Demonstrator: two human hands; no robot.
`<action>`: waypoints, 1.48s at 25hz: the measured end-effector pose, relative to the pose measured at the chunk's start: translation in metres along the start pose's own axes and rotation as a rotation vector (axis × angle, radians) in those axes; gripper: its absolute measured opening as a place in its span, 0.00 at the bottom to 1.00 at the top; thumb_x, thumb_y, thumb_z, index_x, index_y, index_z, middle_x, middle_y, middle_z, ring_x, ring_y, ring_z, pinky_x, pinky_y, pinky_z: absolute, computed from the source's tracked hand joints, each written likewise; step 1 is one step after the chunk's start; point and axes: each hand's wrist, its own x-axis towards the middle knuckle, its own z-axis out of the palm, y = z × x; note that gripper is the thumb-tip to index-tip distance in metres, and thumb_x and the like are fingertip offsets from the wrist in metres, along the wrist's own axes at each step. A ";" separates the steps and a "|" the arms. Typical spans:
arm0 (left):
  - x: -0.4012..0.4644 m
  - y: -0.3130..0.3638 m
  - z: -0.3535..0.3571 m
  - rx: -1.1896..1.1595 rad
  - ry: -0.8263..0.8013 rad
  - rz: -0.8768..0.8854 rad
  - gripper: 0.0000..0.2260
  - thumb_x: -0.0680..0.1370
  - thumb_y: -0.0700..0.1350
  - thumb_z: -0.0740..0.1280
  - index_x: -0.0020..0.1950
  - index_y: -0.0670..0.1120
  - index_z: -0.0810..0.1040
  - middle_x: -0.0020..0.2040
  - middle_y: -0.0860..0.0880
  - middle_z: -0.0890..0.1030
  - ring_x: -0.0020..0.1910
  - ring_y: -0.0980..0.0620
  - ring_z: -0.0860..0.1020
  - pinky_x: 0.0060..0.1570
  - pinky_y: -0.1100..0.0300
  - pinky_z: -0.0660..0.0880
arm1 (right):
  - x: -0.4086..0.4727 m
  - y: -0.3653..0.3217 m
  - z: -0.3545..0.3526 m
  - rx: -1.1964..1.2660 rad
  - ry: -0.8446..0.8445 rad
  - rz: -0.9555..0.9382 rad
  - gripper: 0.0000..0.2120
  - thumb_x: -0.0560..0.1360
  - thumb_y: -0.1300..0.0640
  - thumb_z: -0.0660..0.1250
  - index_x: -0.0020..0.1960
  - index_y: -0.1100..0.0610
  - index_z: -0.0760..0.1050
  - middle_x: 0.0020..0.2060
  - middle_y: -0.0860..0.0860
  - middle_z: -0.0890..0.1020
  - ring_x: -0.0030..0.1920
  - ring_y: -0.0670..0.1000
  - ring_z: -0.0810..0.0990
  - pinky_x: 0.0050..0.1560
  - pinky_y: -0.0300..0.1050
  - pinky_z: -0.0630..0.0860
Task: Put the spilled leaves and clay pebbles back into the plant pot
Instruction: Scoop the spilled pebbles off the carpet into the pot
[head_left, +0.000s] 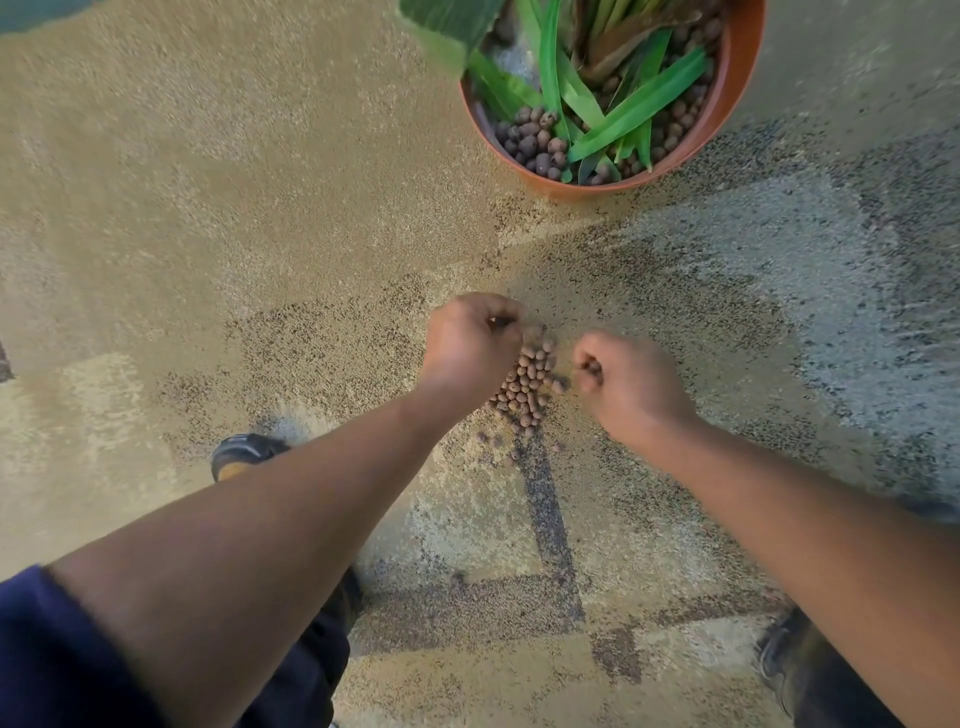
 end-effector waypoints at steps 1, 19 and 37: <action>-0.007 0.010 -0.007 -0.048 0.032 0.031 0.07 0.80 0.37 0.69 0.54 0.47 0.85 0.50 0.53 0.85 0.32 0.51 0.81 0.31 0.63 0.81 | -0.003 -0.006 -0.008 0.101 0.050 0.016 0.07 0.79 0.63 0.69 0.45 0.54 0.76 0.38 0.45 0.79 0.34 0.43 0.79 0.29 0.34 0.75; 0.029 0.102 -0.056 -0.349 0.305 0.274 0.11 0.78 0.34 0.71 0.59 0.44 0.82 0.50 0.54 0.84 0.46 0.63 0.83 0.45 0.63 0.83 | 0.037 -0.075 -0.125 0.777 0.440 0.024 0.13 0.73 0.70 0.73 0.52 0.55 0.81 0.46 0.50 0.84 0.48 0.47 0.86 0.50 0.44 0.85; 0.022 -0.015 0.018 0.394 -0.124 0.316 0.16 0.80 0.34 0.66 0.64 0.50 0.80 0.57 0.53 0.75 0.52 0.55 0.76 0.60 0.65 0.75 | 0.026 -0.020 0.018 -0.139 -0.059 -0.131 0.18 0.80 0.57 0.68 0.68 0.57 0.72 0.64 0.53 0.71 0.59 0.51 0.77 0.68 0.50 0.78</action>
